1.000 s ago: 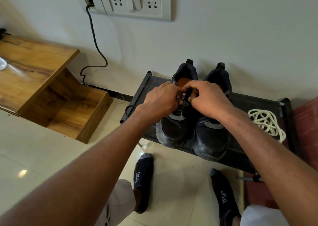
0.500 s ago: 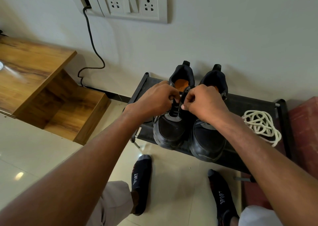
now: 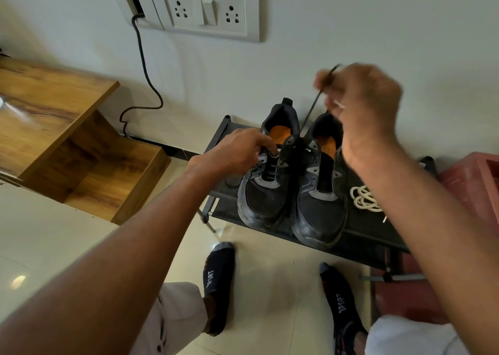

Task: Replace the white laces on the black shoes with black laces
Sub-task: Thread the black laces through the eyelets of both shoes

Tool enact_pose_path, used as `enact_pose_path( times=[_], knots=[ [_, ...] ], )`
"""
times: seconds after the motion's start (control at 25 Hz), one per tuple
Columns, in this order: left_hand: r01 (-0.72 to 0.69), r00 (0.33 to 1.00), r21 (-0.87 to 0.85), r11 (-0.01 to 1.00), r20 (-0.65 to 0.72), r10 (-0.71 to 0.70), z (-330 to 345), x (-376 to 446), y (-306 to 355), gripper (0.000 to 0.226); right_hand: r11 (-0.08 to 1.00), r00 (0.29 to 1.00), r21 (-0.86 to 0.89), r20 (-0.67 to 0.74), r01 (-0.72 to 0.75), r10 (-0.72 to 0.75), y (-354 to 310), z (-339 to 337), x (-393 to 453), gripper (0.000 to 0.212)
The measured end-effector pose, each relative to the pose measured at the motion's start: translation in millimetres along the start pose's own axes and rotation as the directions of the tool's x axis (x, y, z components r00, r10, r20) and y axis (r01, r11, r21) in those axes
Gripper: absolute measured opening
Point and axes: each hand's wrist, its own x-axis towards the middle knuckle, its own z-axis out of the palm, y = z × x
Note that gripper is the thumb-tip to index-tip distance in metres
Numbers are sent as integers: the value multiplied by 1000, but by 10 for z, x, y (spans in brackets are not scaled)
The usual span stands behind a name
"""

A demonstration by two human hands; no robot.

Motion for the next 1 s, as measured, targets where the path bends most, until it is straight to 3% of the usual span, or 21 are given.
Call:
enact_pose_path(
  times=[0.04, 0.08, 0.12, 0.16, 0.2, 0.24, 0.28, 0.36, 0.44, 0.52, 0.6, 0.64, 0.68, 0.72, 0.8, 0.84, 0.88, 0.92, 0.96, 1.0],
  knots=[
    [1, 1000, -13, 1000, -6, -1, -23, -16, 2, 56, 969, 999, 245, -36, -18, 27, -120, -40, 50, 7],
    [6, 1000, -23, 1000, -12, -6, -44, -26, -3, 57, 937, 998, 349, -46, -29, 48, -189, -80, 83, 8],
    [14, 1000, -30, 999, -13, -14, -66, -37, -3, 57, 948, 998, 315, -35, -44, 58, -193, -112, 106, 8],
    [20, 1000, -34, 999, -10, -20, -82, -42, 2, 57, 989, 998, 136, 0, -56, 56, -158, -129, 92, 8],
    [24, 1000, -31, 999, -3, -25, -89, -47, 18, 57, 985, 995, -168, 86, -28, 43, -47, -130, 57, 8],
    [30, 1000, -25, 999, 3, -30, -95, -56, 42, 58, 867, 970, -495, 235, 66, 60, 90, -112, -13, 7],
    [36, 999, -17, 999, 10, -36, -99, -60, 59, 59, 672, 912, -714, 384, 194, 144, 241, -81, -101, 7],
    [46, 999, -4, 999, 16, -46, -98, -44, 68, 59, 366, 806, -862, 477, 350, 351, 520, -22, -277, 20],
    [59, 998, 3, 998, 19, -59, -75, -17, 65, 58, 288, 825, -889, 443, 355, 350, 638, -2, -350, 25],
    [68, 997, 17, 998, 22, -68, -44, 6, 67, 57, 334, 849, -884, 429, 326, 309, 620, -8, -322, 18],
    [74, 997, 16, 997, 29, -75, -34, 19, 57, 58, 547, 889, -807, 397, 220, 229, 482, 20, -229, 10],
    [79, 996, 10, 997, 31, -80, -37, 19, 45, 58, 718, 928, -681, 345, 144, 140, 362, 42, -175, 8],
    [84, 996, 3, 996, 33, -84, -44, 14, 31, 59, 882, 966, -464, 255, 81, 46, 192, 53, -121, 8],
    [84, 996, -6, 996, 33, -84, -50, 11, 18, 59, 981, 988, -190, 157, 29, 2, -6, 39, -67, 8],
    [75, 997, -17, 997, 31, -74, -64, 2, -12, 59, 974, 990, 218, 140, -55, 24, -289, -35, 12, 7],
    [68, 997, -18, 998, 32, -67, -62, 3, -20, 58, 965, 983, 250, 181, -75, 29, -320, -75, 34, 10],
    [63, 997, -17, 998, 37, -62, -56, 5, -20, 58, 983, 975, 165, 219, -82, 44, -297, -91, 30, 12],
    [61, 997, -18, 998, 42, -60, -53, 6, -13, 58, 997, 967, -31, 245, -66, 71, -205, -83, 14, 13],
    [58, 997, -16, 998, 48, -58, -48, 13, 0, 58, 950, 958, -311, 271, -7, 96, -56, -60, -7, 14],
    [57, 997, -12, 998, 52, -57, -44, 24, 12, 59, 811, 942, -578, 315, 94, 116, 124, -37, -45, 19]
  ],
)
